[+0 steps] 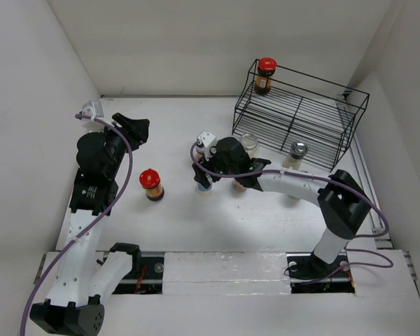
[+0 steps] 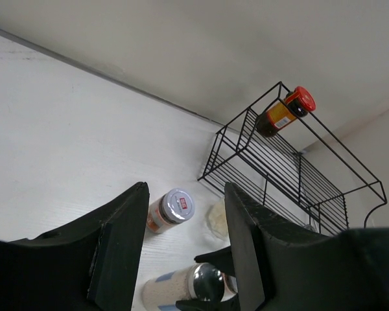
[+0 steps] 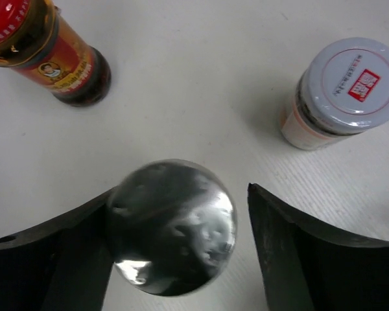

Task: Organize the condiment bottles

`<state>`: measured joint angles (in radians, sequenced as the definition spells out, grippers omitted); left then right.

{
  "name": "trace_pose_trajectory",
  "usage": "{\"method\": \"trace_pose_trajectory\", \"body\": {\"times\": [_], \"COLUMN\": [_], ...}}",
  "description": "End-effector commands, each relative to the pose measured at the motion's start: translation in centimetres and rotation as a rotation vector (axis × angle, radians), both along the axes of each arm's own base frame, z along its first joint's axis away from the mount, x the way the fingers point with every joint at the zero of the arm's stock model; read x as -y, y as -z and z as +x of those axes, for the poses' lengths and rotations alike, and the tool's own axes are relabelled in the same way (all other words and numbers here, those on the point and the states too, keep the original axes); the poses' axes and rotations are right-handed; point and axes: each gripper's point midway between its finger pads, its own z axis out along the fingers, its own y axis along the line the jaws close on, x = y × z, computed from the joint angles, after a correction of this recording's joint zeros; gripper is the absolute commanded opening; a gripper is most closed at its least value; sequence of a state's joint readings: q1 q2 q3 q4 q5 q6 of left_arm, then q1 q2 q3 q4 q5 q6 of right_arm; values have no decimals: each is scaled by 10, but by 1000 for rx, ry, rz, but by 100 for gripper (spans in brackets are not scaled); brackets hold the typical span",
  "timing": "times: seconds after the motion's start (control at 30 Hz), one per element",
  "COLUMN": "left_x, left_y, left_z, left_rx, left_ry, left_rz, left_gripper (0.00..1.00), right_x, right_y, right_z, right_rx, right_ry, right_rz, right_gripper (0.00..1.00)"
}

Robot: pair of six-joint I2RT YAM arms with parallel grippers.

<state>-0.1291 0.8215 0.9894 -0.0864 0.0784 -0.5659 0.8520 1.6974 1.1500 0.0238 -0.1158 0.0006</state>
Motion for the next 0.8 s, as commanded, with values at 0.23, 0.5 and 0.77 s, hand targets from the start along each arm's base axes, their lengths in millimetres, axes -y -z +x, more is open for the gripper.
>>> {"method": "trace_pose_trajectory", "body": {"times": [0.23, 0.5, 0.77], "left_x": [5, 3, 5], "left_y": [-16, -19, -19], "left_z": [0, -3, -3], "left_rx": [71, 81, 81], "left_ry": [37, 26, 35], "left_rz": [4, 3, 3], "left_gripper": [46, 46, 46], "right_x": [2, 107, 263], "right_y": [-105, -289, -348], "right_z": [37, 111, 192], "right_rx": [216, 545, 642], "right_ry": [122, 357, 687], "right_rz": [198, 431, 339], "right_gripper": [53, 52, 51]}}
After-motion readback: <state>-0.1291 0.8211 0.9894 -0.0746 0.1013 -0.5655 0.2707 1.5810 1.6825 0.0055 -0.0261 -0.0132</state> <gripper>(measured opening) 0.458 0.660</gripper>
